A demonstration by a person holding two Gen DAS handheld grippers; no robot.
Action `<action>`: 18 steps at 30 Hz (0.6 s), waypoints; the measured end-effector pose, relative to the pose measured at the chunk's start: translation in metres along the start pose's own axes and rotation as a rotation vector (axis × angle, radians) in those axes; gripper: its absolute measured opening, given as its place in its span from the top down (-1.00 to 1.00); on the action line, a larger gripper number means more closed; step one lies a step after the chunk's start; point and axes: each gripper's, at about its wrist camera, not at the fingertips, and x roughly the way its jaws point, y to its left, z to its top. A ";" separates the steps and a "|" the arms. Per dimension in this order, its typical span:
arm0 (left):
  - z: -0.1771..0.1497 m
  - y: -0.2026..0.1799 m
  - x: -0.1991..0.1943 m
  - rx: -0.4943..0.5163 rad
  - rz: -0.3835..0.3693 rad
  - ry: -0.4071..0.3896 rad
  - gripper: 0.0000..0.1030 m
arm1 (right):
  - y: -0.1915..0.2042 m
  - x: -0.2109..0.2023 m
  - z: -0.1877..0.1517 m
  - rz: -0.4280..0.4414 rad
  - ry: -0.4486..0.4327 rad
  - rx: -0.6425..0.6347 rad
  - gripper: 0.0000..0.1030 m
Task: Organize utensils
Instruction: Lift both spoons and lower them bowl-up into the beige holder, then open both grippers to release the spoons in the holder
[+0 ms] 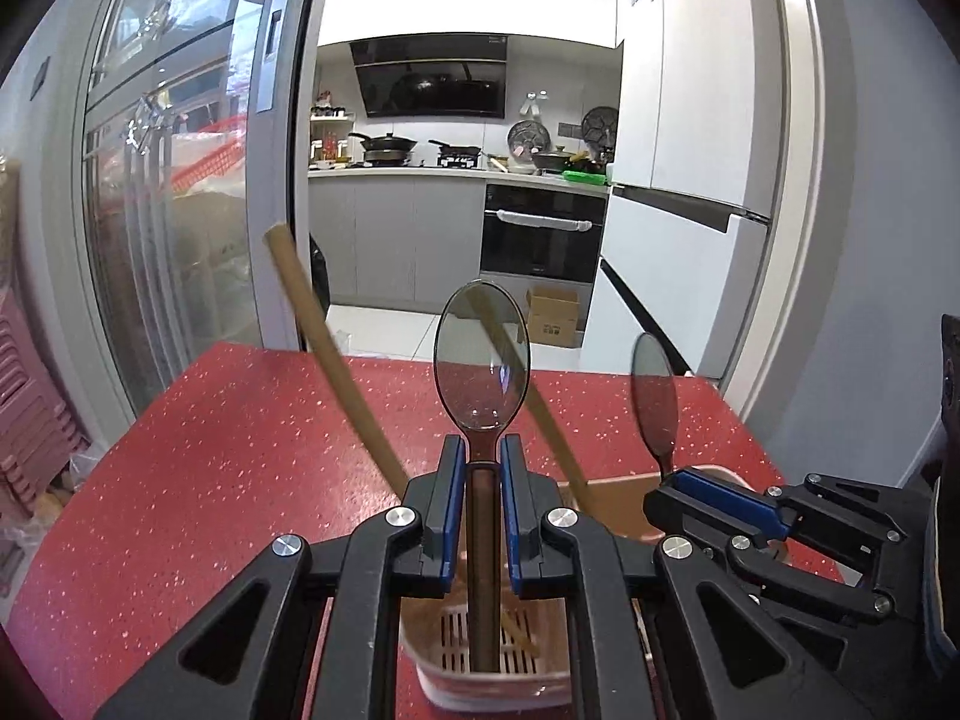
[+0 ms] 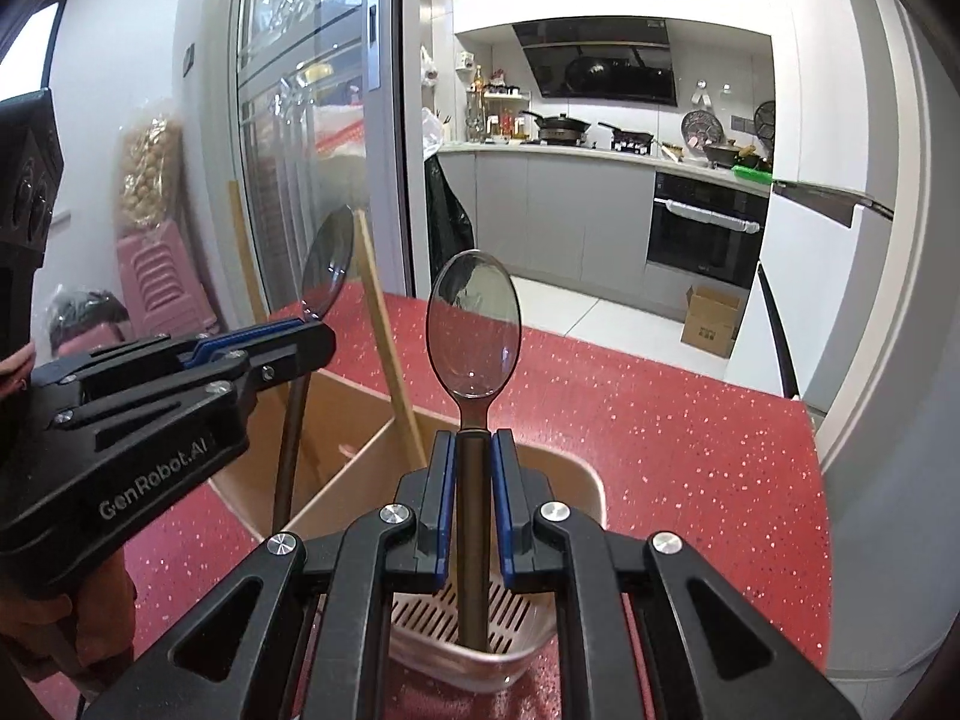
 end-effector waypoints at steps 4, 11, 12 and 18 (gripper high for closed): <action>-0.001 0.000 -0.004 0.018 0.015 0.008 0.23 | 0.000 0.001 -0.002 0.007 0.021 0.004 0.74; -0.001 0.002 -0.009 0.039 0.030 0.027 0.23 | 0.000 -0.001 0.001 0.017 0.038 0.017 0.46; 0.000 0.001 -0.010 0.039 0.032 0.028 0.23 | -0.002 -0.003 0.003 0.017 0.035 0.027 0.46; -0.001 0.003 -0.016 0.031 0.032 0.038 0.23 | -0.011 -0.021 0.008 0.025 0.014 0.092 0.41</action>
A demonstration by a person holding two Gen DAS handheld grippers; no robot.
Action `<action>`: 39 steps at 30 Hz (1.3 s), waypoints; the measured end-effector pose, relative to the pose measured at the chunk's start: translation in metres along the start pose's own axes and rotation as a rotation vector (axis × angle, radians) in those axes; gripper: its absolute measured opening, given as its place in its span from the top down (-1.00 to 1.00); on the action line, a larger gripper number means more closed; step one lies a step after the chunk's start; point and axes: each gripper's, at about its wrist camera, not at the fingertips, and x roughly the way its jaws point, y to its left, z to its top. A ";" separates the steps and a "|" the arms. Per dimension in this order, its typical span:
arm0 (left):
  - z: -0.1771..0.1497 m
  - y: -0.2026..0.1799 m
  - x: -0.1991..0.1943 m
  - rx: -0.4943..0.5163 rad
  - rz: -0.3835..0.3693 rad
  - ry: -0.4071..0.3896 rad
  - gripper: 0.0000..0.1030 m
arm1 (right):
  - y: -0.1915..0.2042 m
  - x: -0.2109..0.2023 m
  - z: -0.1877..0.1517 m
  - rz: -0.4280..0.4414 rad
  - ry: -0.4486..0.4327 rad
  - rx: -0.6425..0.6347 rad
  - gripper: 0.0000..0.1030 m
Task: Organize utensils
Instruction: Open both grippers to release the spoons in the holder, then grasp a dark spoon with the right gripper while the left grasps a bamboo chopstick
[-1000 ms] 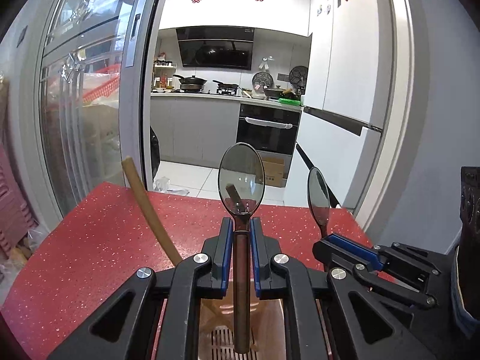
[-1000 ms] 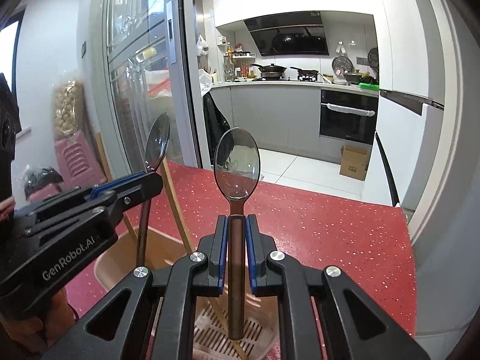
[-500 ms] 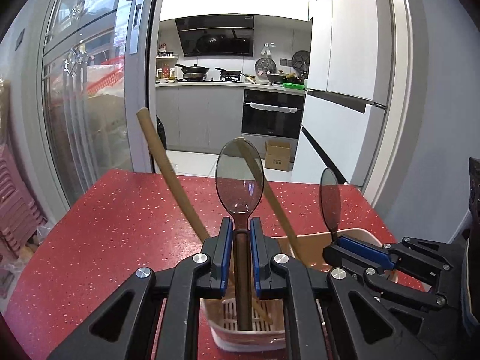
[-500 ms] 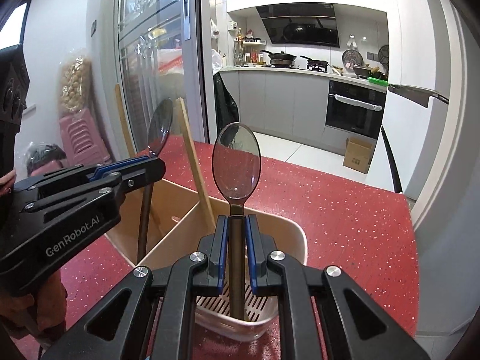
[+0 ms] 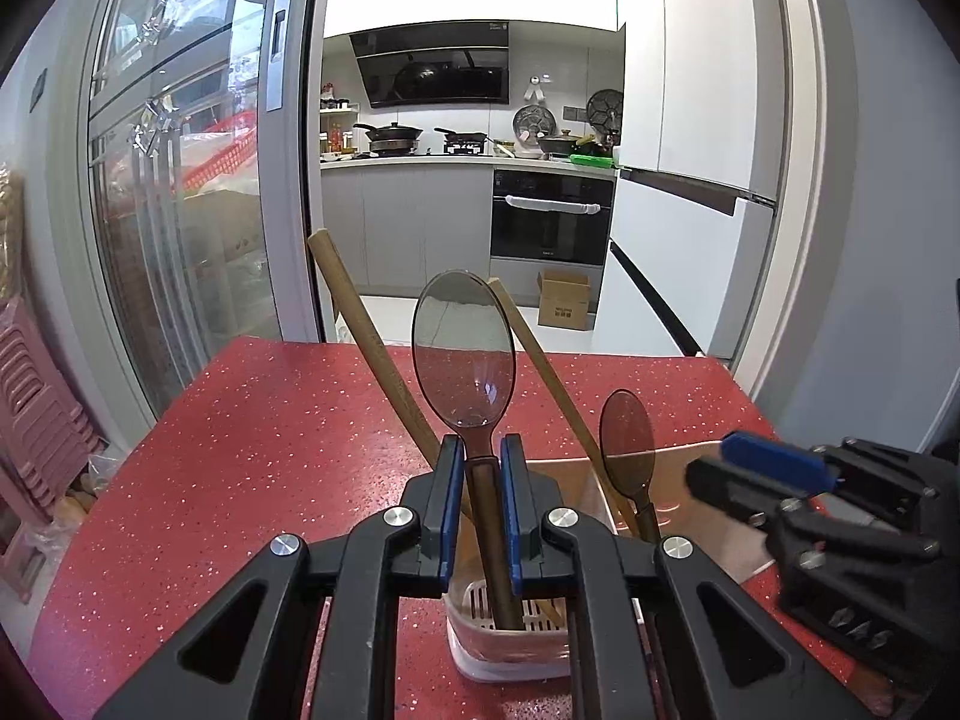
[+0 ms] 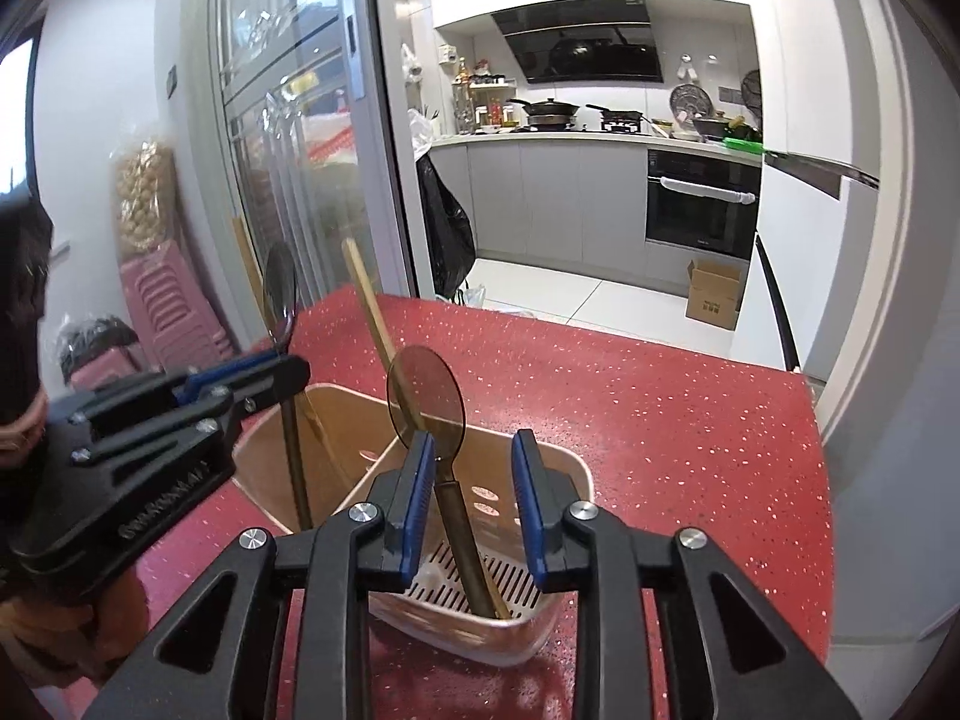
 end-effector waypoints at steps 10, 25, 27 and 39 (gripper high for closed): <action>0.005 0.006 -0.012 -0.021 -0.004 0.002 0.21 | -0.013 -0.036 -0.011 0.033 -0.003 0.106 0.36; -0.011 0.027 -0.057 -0.074 -0.029 0.036 0.21 | -0.011 -0.068 -0.036 0.069 0.069 0.203 0.10; -0.021 0.033 -0.066 -0.089 -0.039 0.059 -0.18 | -0.009 -0.070 -0.045 0.071 0.105 0.224 0.05; -0.115 0.053 -0.091 -0.057 0.040 0.268 -1.00 | 0.011 -0.085 -0.112 0.034 0.284 0.255 -0.13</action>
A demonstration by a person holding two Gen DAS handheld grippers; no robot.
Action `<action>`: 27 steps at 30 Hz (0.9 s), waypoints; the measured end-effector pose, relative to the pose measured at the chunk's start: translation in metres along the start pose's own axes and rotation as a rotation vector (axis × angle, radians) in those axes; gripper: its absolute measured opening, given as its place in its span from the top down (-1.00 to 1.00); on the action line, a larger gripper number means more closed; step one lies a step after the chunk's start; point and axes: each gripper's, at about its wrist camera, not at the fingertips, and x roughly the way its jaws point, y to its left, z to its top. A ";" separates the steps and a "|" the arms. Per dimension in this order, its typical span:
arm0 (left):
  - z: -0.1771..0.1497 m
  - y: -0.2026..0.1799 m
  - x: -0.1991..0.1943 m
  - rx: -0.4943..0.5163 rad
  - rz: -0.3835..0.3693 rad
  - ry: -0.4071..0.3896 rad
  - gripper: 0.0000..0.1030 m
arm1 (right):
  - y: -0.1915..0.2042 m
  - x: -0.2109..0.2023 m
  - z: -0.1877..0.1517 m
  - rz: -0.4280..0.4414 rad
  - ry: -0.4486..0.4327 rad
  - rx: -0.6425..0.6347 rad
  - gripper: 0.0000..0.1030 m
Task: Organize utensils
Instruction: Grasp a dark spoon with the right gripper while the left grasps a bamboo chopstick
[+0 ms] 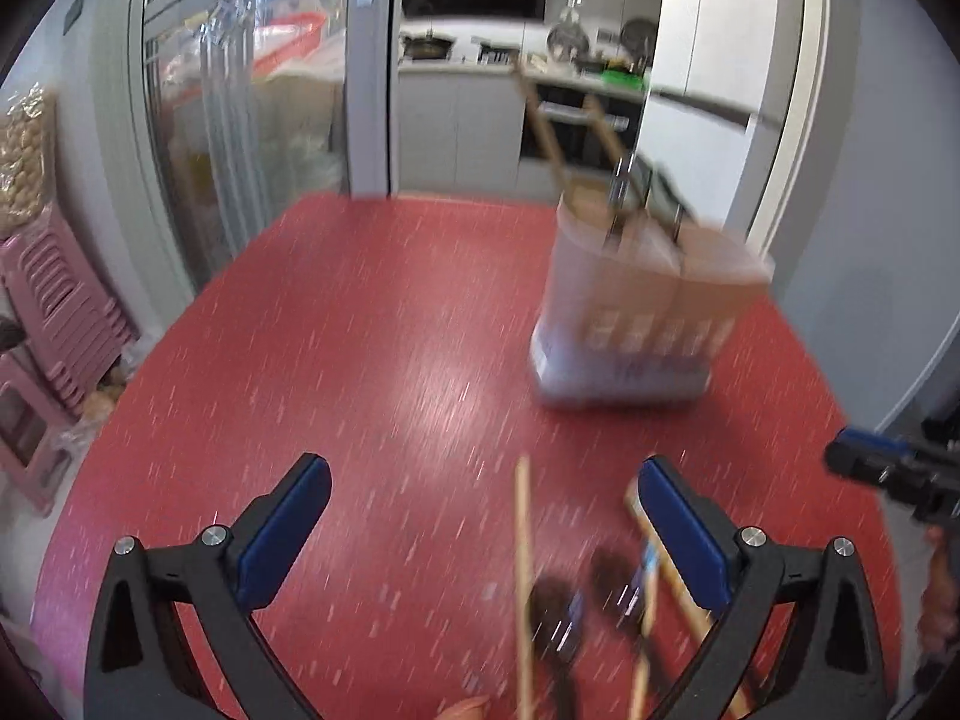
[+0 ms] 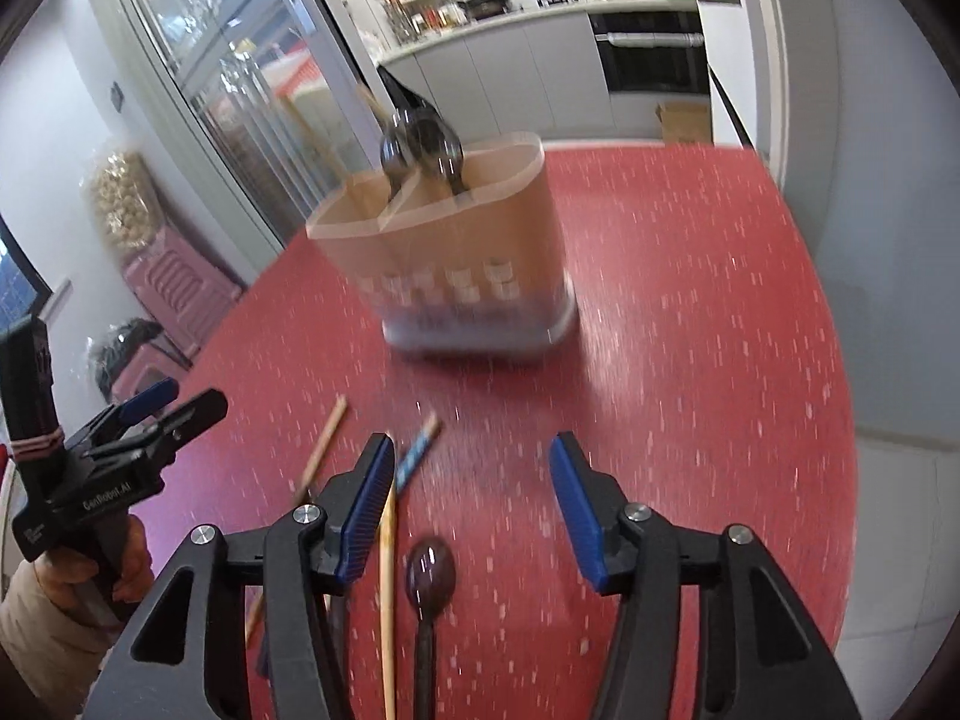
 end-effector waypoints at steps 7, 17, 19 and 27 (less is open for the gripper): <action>-0.050 0.015 0.018 0.009 0.011 0.145 -1.00 | 0.005 0.009 -0.045 -0.053 0.112 0.009 -0.13; -0.093 0.022 0.027 0.027 0.036 0.217 -1.00 | 0.016 0.023 -0.079 -0.070 0.193 0.014 -0.12; -0.094 0.025 0.029 0.022 0.034 0.221 -1.00 | 0.018 0.024 -0.080 -0.085 0.200 0.010 -0.12; -0.095 0.024 0.034 0.012 -0.006 0.256 -1.00 | 0.016 0.031 -0.084 -0.118 0.228 0.007 -0.13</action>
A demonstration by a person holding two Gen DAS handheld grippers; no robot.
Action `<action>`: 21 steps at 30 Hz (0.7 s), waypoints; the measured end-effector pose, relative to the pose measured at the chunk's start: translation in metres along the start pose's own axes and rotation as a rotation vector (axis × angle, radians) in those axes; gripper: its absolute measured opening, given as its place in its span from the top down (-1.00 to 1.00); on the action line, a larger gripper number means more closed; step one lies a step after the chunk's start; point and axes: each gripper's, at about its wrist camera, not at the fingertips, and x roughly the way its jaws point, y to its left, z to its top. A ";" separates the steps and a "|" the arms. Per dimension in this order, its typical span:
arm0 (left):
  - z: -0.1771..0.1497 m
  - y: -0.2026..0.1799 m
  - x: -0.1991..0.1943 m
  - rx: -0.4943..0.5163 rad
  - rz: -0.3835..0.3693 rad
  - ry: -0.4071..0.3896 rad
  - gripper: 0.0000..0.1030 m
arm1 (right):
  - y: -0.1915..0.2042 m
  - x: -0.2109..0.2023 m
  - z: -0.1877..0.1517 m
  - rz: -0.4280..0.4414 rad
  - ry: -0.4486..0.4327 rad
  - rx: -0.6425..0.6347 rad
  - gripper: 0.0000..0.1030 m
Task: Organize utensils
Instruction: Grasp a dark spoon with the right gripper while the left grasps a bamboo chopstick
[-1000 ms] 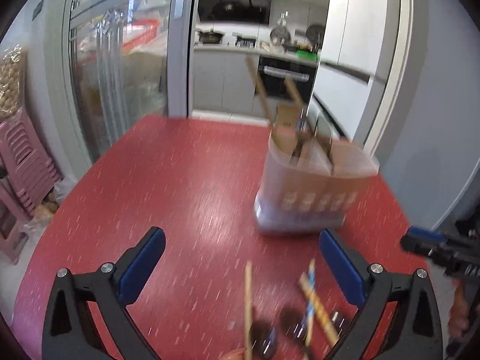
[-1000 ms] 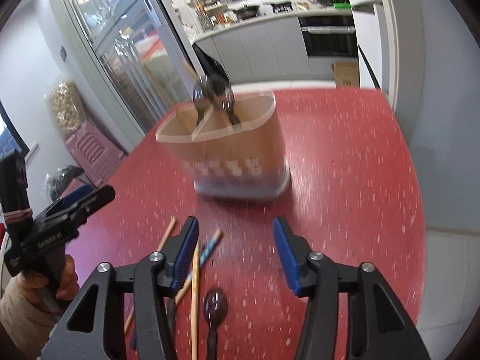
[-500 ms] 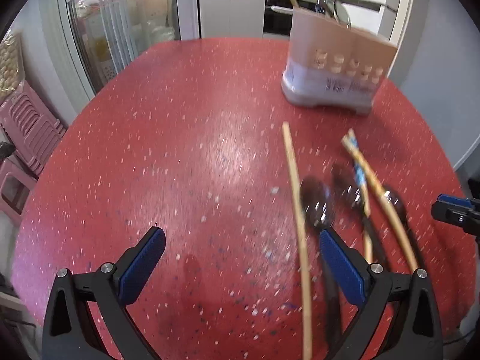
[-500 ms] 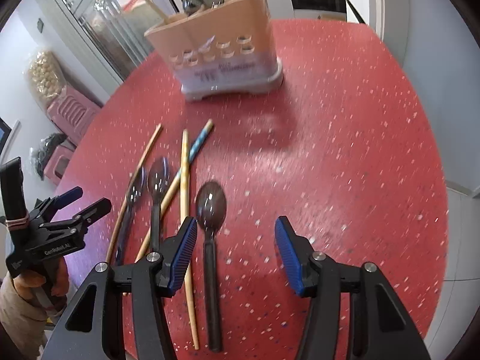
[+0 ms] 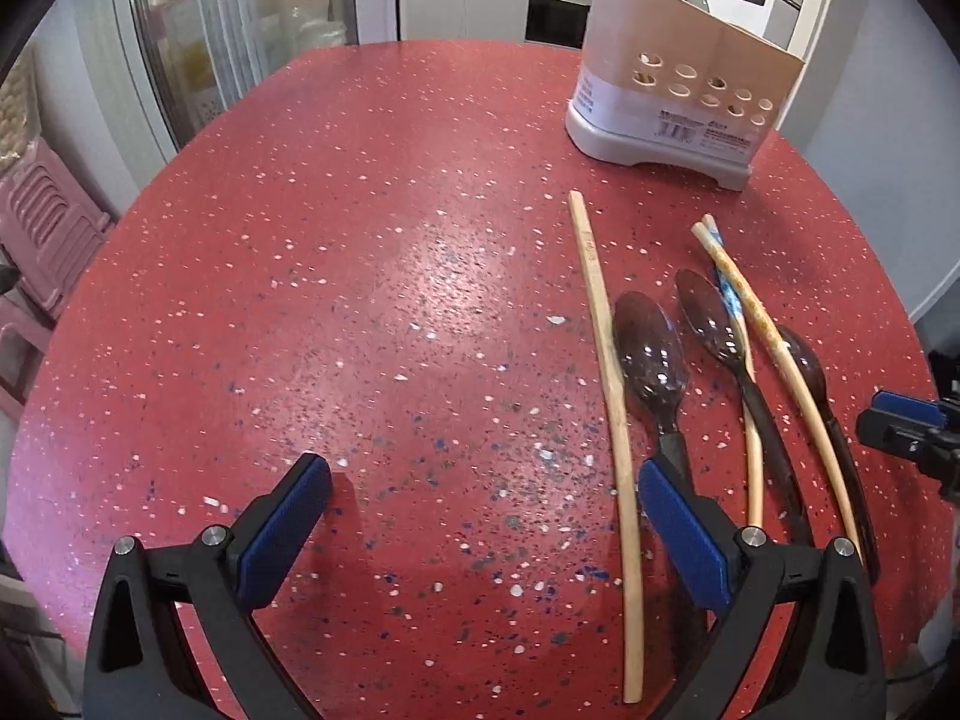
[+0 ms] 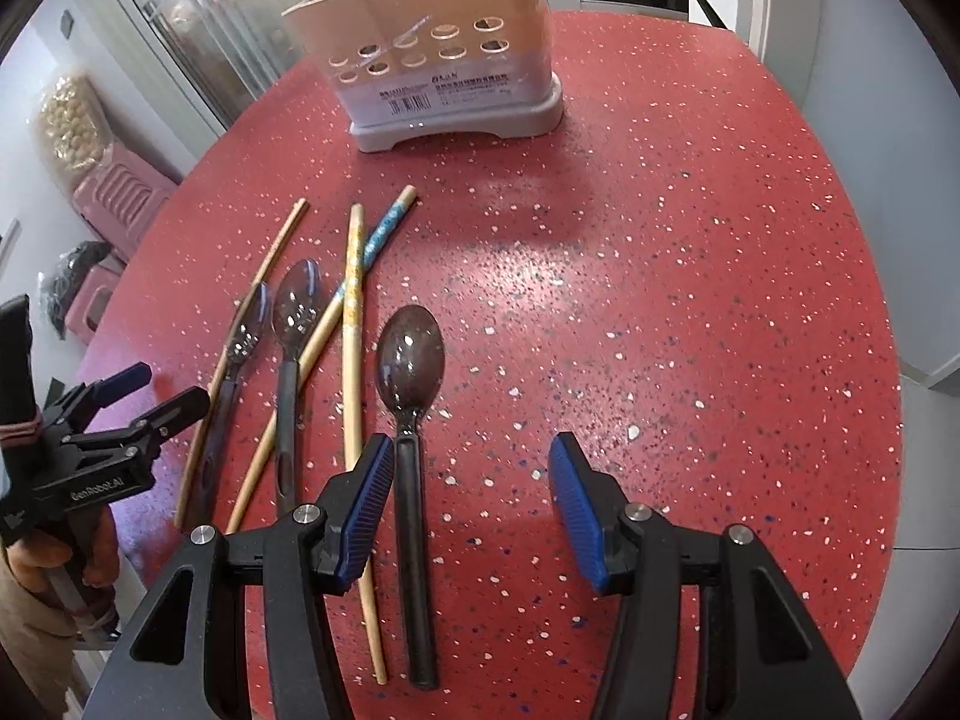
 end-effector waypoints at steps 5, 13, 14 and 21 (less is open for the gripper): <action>-0.001 -0.001 0.002 0.021 0.019 0.003 -1.00 | 0.005 0.004 -0.001 -0.031 0.011 -0.028 -0.12; 0.008 -0.001 0.007 0.033 0.037 0.007 -1.00 | 0.030 0.012 -0.001 -0.125 0.034 -0.135 -0.12; 0.011 -0.001 0.009 0.036 0.036 0.008 -1.00 | 0.032 0.014 -0.001 -0.141 0.038 -0.150 -0.12; 0.033 -0.006 0.019 0.070 0.039 0.027 -1.00 | 0.039 0.021 0.008 -0.174 0.083 -0.187 -0.10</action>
